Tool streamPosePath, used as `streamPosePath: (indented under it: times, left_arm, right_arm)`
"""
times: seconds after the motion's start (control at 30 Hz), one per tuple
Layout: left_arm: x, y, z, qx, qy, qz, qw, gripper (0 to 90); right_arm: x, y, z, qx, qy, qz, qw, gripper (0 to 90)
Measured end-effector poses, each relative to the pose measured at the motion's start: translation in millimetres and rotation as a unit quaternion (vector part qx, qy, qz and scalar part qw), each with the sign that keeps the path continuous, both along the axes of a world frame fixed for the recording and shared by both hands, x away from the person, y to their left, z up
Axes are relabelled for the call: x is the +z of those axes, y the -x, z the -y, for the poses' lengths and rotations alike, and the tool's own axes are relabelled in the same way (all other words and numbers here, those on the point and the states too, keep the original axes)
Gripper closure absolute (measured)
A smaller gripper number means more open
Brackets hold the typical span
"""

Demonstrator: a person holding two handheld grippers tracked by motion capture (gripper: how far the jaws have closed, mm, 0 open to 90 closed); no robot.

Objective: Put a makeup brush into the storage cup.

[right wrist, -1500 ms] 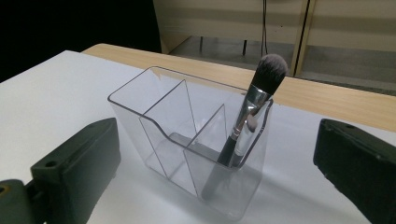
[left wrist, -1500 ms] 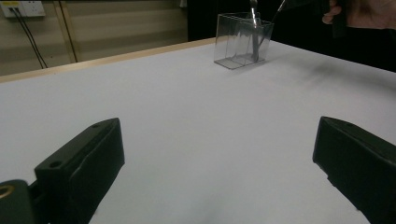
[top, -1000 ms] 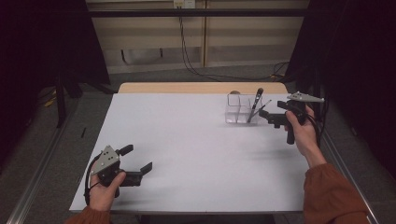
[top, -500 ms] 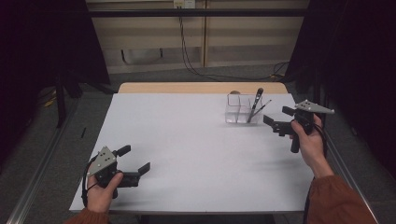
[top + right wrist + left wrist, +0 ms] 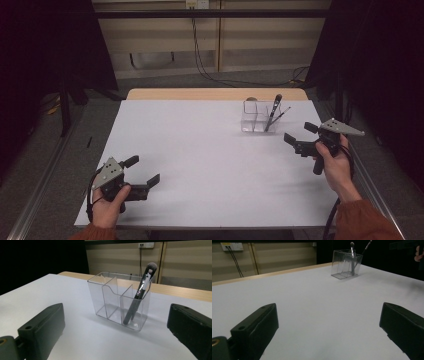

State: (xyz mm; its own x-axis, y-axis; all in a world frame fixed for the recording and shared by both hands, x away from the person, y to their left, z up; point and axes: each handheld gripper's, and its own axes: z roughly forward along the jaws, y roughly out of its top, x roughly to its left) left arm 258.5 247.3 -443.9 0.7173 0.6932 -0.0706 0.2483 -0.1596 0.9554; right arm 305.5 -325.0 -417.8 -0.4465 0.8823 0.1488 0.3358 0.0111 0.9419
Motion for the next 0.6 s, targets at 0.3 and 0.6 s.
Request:
streamPosePath:
  times: [0.3,0.6]
  left_arm:
    - [1.2,1.2,-0.6,0.000,0.000,0.003,1.0000,2.2]
    - [0.8,3.2,-1.0,-0.001,-0.002,0.004,1.0000,2.2]
  right_arm:
    - [-13.8,21.2,-3.7,0.011,0.004,-0.009,0.9999,0.0]
    - [-24.6,44.2,-7.2,0.006,0.008,0.002,0.9999,0.0]
